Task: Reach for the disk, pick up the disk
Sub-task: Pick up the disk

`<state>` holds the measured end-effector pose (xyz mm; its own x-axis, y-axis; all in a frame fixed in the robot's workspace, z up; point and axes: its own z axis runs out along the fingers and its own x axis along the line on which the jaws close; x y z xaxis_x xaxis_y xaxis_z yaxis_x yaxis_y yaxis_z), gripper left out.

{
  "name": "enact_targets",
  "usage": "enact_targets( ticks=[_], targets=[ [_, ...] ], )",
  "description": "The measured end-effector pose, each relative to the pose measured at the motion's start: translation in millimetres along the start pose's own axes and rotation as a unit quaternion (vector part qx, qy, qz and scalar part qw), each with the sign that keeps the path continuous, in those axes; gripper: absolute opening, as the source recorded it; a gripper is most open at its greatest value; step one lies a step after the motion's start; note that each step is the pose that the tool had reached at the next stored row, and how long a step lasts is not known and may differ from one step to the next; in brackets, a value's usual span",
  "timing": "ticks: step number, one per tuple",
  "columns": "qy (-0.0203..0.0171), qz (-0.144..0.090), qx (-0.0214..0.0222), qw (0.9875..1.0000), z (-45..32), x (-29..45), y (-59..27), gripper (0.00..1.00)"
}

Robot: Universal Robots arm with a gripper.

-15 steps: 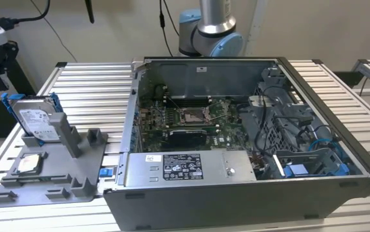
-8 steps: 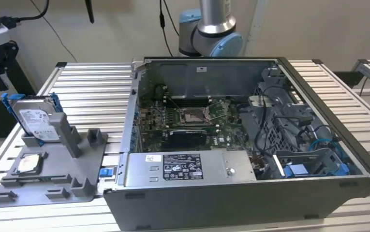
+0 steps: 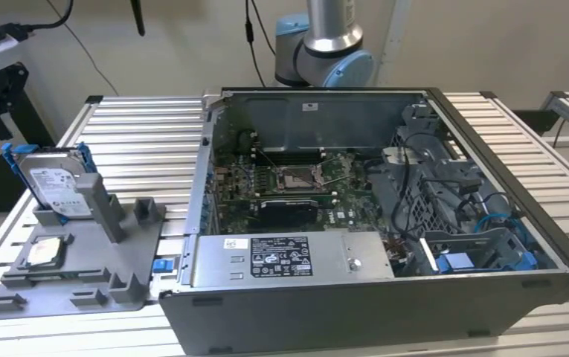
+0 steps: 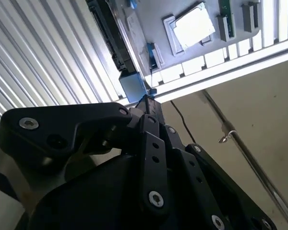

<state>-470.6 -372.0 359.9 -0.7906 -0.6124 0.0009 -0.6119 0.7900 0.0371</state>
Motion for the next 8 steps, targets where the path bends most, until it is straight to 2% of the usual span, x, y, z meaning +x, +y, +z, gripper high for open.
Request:
enact_targets(
  ticks=[5, 8],
  targets=[
    [0.001, -0.036, 0.0003, 0.9994, 0.0, 0.0, 0.0, 0.0],
    [0.0007, -0.062, 0.0014, 0.9981, 0.1, 0.0, 0.0, 0.0]
  ],
)
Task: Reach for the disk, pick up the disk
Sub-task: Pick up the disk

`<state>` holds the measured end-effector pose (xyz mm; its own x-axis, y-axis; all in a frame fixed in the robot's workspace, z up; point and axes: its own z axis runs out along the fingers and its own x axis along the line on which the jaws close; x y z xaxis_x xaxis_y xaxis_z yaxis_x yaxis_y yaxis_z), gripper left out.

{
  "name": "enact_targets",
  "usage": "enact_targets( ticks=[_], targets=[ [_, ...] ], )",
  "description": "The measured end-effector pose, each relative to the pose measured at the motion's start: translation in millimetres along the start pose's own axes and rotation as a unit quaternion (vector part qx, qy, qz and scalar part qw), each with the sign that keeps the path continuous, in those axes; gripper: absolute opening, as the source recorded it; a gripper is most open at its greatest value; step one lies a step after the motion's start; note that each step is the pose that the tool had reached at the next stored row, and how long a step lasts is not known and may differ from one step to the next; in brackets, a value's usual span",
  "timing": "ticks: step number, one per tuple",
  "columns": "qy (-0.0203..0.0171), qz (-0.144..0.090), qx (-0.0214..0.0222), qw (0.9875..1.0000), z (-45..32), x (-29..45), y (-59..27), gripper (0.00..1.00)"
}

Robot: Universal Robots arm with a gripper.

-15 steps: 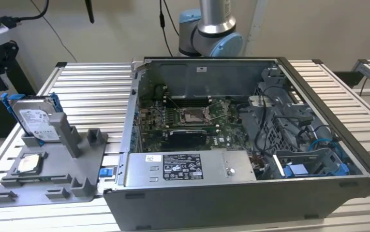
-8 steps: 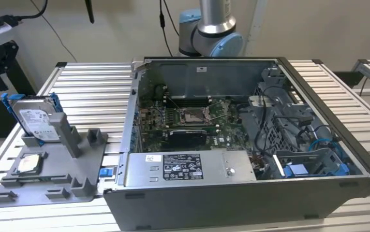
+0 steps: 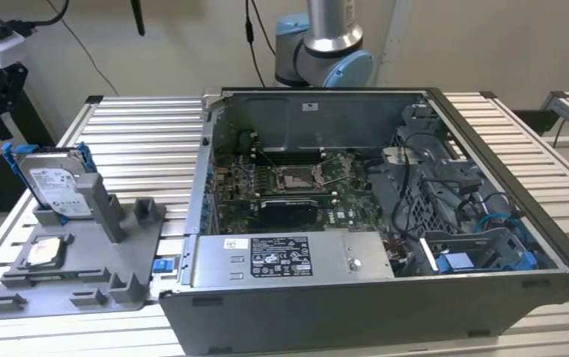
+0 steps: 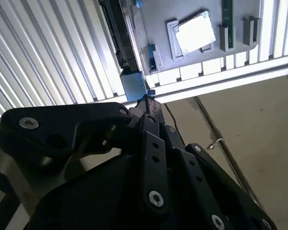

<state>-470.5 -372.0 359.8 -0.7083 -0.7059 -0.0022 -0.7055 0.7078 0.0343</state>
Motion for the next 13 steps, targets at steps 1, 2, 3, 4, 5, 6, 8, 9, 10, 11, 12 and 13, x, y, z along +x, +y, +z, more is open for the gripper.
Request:
enact_targets(
  ticks=[1, 2, 3, 4, 5, 6, 8, 9, 10, 11, 12, 13],
  targets=[
    [0.0002, -0.009, 0.0001, 1.0, 0.0, 0.0, 0.0, 0.0],
    [0.0004, -0.018, 0.0002, 0.9998, 0.1, 0.0, 0.0, 0.0],
    [0.0005, -0.025, 0.0002, 0.9997, 0.2, -0.1, -0.1, 0.0],
    [0.0008, -0.031, 0.0002, 0.9995, 0.2, -0.4, -0.3, 0.0],
    [0.001, -0.036, 0.0002, 0.9993, 0.1, -0.8, -0.8, 0.0],
    [0.0012, -0.041, 0.0002, 0.9992, 0.1, -1.5, -1.5, 0.0],
    [0.0014, -0.048, 0.0001, 0.9988, 0.1, -3.2, -3.2, 0.0],
    [0.0016, -0.052, 0.0001, 0.9986, 0.0, -4.2, -4.2, 0.0],
    [0.0017, -0.056, 0.0001, 0.9985, 0.1, -5.1, -5.1, 0.0],
    [0.0018, -0.06, 0.0001, 0.9982, 0.1, -5.9, -5.9, 0.0],
    [0.0019, -0.065, 0.0001, 0.9979, 0.1, -6.4, -6.3, 0.0],
    [0.0021, -0.072, 0.0001, 0.9974, 0.2, -6.5, -6.3, 0.0]
  ],
)
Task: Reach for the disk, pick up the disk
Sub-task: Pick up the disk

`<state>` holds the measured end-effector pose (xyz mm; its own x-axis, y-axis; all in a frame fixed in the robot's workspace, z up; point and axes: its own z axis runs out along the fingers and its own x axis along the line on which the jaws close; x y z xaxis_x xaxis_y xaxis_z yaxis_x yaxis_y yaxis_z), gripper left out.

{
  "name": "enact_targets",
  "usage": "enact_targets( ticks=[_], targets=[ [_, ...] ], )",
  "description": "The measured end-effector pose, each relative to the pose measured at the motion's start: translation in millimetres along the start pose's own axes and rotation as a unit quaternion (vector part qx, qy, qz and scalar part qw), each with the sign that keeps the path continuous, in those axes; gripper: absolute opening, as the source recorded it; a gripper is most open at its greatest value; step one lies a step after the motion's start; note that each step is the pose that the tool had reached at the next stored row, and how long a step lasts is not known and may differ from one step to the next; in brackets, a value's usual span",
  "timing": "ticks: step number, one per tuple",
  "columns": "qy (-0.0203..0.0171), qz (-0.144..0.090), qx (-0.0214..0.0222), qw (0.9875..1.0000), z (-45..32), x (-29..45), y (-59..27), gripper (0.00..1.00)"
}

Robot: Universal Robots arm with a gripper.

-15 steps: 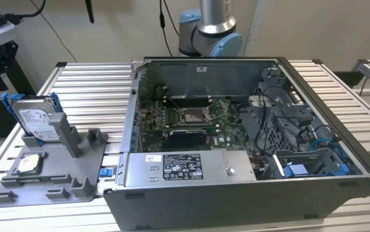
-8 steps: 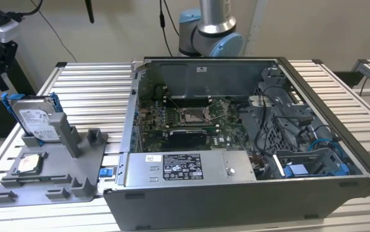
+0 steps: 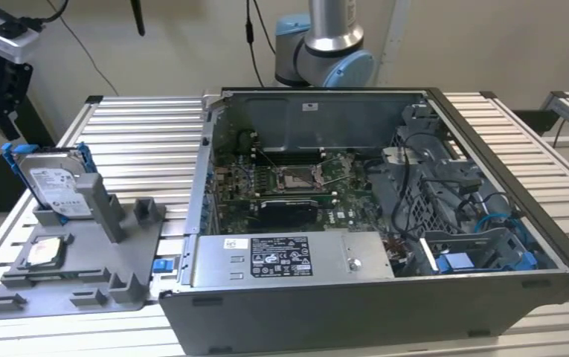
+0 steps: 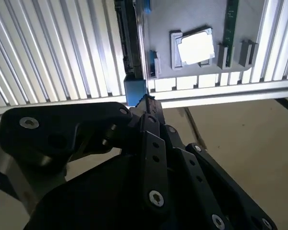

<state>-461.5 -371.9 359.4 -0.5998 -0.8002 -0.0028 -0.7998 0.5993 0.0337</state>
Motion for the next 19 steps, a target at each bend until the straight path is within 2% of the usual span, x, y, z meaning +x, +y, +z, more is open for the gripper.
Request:
enact_targets(
  ticks=[5, 8, 10, 15, 19],
  targets=[
    [0.0013, -0.041, 0.0001, 0.9992, 0.1, 0.0, -0.3, 0.0],
    [0.0021, -0.066, 0.0001, 0.9978, 0.1, 0.0, -0.3, 0.0],
    [0.0027, -0.084, 0.0, 0.9965, 0.1, 0.0, -0.3, 0.0],
    [0.0042, -0.129, -0.0001, 0.9916, 0.1, 0.0, -0.3, 0.0],
    [0.0054, -0.166, -0.0002, 0.9862, 0.1, 0.0, -0.3, 0.0]
  ],
)
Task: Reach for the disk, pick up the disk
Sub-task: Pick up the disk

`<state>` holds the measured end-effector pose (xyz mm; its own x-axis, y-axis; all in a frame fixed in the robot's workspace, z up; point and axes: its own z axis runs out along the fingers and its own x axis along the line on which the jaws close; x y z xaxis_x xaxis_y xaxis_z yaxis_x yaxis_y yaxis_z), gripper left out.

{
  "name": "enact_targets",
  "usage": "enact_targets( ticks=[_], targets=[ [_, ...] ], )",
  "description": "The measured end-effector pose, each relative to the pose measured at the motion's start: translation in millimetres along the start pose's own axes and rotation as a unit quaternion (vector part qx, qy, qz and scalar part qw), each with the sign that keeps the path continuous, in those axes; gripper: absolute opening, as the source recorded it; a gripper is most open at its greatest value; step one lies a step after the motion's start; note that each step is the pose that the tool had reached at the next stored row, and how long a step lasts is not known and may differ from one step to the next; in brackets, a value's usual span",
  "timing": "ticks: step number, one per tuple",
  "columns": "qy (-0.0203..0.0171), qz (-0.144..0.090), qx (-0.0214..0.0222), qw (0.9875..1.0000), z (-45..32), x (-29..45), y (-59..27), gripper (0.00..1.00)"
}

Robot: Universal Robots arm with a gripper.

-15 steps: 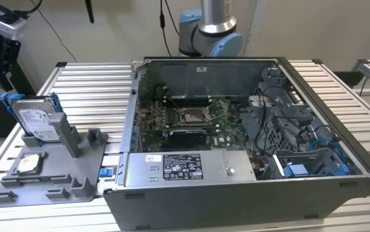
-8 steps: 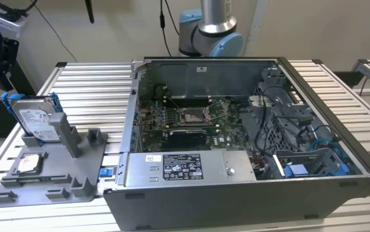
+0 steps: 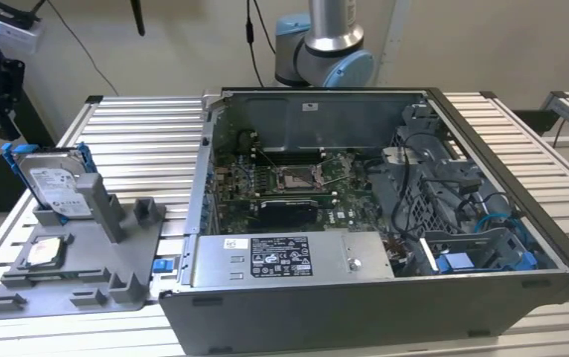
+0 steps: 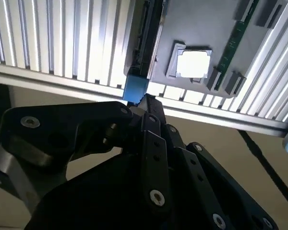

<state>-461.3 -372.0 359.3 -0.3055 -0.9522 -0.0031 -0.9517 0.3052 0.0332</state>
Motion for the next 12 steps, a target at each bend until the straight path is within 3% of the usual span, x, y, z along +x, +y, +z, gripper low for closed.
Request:
enact_targets(
  ticks=[3, 6, 12],
  targets=[
    [0.0009, -0.027, -0.0001, 0.9996, 0.0, 0.0, 0.0, 0.0],
    [0.0018, -0.055, -0.0001, 0.9985, 0.0, 0.0, 0.0, 0.0],
    [0.0036, -0.109, -0.0001, 0.994, 0.0, 0.0, 0.0, 0.0]
  ],
)
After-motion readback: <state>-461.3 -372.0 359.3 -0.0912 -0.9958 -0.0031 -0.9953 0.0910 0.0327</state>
